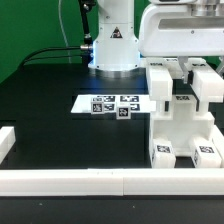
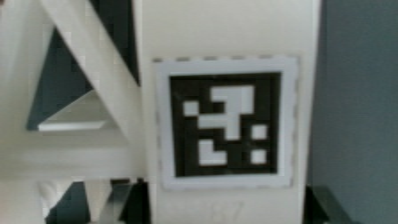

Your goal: Assemble chair

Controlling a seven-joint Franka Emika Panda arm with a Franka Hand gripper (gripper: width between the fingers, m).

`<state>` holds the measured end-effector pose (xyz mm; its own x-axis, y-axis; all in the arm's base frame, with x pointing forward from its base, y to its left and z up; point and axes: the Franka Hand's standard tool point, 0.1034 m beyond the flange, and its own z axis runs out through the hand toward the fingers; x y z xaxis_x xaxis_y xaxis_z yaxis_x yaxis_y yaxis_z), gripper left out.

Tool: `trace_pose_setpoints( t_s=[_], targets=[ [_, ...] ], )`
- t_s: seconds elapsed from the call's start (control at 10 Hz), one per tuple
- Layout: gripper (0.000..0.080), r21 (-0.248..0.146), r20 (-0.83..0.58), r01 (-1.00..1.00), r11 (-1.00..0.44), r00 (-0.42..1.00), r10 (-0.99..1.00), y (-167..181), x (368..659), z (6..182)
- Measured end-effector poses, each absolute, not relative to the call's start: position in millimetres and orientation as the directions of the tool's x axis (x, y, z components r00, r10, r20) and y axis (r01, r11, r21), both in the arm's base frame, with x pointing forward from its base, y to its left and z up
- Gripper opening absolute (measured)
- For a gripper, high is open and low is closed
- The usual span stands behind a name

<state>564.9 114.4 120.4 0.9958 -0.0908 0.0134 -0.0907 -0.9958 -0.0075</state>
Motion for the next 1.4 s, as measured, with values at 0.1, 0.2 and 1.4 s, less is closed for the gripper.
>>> trace_pose_setpoints(
  t_s=[0.1,0.2,1.4],
  targets=[
    [0.0282,-0.006,0.028,-0.084,-0.996,0.996,-0.084,117,566,118.2],
    [0.0282,-0.004,0.033,-0.083,-0.997,0.996,-0.083,118,567,115.8],
    [0.0449,0.008,0.07,-0.12,-0.993,0.99,-0.119,118,581,98.9]
  ],
)
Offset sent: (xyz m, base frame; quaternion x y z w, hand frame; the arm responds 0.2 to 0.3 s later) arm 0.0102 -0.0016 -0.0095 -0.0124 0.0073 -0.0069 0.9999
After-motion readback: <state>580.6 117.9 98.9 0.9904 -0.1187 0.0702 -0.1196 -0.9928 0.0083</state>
